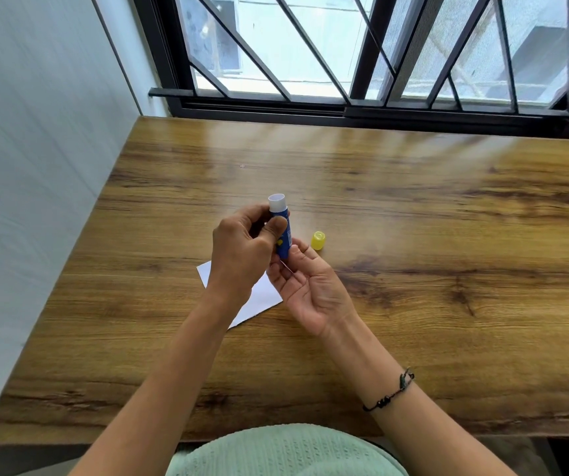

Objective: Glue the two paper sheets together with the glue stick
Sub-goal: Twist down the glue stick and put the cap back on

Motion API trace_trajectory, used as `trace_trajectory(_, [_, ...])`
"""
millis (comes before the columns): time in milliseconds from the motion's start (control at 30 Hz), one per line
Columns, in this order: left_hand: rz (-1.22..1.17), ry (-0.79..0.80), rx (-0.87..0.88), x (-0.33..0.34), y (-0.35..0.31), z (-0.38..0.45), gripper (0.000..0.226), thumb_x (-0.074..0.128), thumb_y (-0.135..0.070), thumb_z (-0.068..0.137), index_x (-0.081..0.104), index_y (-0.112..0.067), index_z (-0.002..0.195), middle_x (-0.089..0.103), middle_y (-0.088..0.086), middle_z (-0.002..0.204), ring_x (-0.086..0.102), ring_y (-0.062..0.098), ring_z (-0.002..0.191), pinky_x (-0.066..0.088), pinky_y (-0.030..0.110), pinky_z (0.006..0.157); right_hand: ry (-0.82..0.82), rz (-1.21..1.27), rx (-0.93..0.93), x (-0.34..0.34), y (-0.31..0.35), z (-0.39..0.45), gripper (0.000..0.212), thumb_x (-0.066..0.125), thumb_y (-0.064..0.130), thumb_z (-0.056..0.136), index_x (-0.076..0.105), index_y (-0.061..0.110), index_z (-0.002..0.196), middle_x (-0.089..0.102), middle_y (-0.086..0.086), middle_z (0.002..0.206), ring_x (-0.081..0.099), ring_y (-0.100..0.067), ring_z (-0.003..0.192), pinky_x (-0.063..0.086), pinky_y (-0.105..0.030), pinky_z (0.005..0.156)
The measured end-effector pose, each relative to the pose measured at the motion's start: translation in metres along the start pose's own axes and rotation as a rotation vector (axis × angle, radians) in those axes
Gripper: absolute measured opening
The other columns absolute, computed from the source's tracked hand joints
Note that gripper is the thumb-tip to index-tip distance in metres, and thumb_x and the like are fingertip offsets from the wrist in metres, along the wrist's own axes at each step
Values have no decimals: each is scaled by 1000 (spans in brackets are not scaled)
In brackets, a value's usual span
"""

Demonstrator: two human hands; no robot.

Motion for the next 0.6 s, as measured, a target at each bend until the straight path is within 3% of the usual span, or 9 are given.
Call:
trace_trajectory(100, [12,-12,2,0,1,0,20,60,-7,84,64,-27,83,67,3,83,62,17,81,52,34,79,-12,49,53,1,-2,-1,20,55,18,85,60,1,94,69,-11,72,67,-15,62,56,-23,60])
trace_trajectory(200, [8,-12,-1,1,1,0,17,59,-7,85,65,-24,85,67,9,87,61,23,81,52,35,79,-56,48,124,0,-3,-1,33,47,29,93,60,0,89,66,-9,63,61,-12,51,53,-20,51])
trace_trajectory(300, [23,-1,-1,0,1,0,14,59,-8,85,67,-12,96,68,9,89,62,24,85,52,37,82,-47,-13,100,0,-1,0,24,46,22,93,59,2,93,65,-8,60,58,-11,50,51,-19,51])
trace_trajectory(467, [21,-6,-19,1,2,0,16,60,-8,85,68,-13,98,68,5,91,63,23,90,53,35,83,-35,-13,-14,-1,1,-1,9,51,5,86,59,10,83,69,-9,69,66,-15,60,56,-23,59])
trace_trajectory(500, [23,-5,-17,1,2,0,15,60,-8,84,68,-14,97,68,4,90,63,23,90,52,35,83,-31,-7,-1,0,0,-2,5,55,8,83,59,9,85,69,-10,70,66,-15,61,56,-23,60])
trace_trajectory(600, [28,-9,-13,1,2,0,14,60,-9,84,67,-18,92,68,5,88,63,24,87,52,35,81,-55,-12,97,0,-3,-2,25,53,24,88,64,2,86,67,-10,69,64,-15,59,56,-22,58])
Point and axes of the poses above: each hand's wrist, its own z-axis towards the middle knuckle, its own x-axis out of the palm, y = z × x, the point moved 2 cm from there along z, towards the middle knuckle
